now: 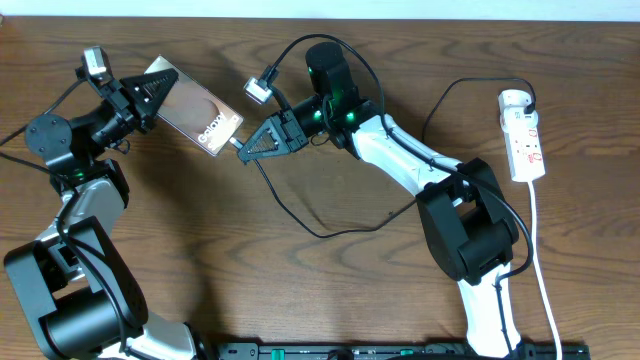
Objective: Plug charger to phone and switch on socket
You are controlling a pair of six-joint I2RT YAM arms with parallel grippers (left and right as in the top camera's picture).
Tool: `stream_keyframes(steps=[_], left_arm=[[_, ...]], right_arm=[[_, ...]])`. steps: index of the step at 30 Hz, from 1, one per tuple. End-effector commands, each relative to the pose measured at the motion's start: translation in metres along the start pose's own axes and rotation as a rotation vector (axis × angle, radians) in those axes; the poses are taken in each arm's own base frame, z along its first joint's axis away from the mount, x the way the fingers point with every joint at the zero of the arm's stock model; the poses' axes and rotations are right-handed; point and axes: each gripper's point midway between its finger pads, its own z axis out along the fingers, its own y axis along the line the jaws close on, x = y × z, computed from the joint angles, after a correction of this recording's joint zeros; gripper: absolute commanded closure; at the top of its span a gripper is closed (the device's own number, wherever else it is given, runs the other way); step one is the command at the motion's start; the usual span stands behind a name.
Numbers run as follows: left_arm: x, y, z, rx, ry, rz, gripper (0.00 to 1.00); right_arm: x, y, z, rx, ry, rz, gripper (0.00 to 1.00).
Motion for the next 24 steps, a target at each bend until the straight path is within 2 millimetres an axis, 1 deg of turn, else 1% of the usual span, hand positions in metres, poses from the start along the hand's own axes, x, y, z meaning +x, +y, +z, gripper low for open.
stream_keyframes(steps=[1, 14, 24], left_arm=[[0.0076, -0.0166, 0.0069, 0.021, 0.061, 0.066, 0.93], [0.0156, -0.0162, 0.0062, 0.02, 0.108, 0.069, 0.93], [0.0167, -0.0202, 0.006, 0.029, 0.113, 0.104, 0.93]], right_arm=[[-0.0071, 0.0227, 0.0022, -0.01, 0.01, -0.049, 0.99], [-0.0071, 0.0227, 0.0022, -0.01, 0.01, -0.037, 0.99], [-0.0071, 0.0227, 0.0022, -0.01, 0.01, 0.003, 0.99]])
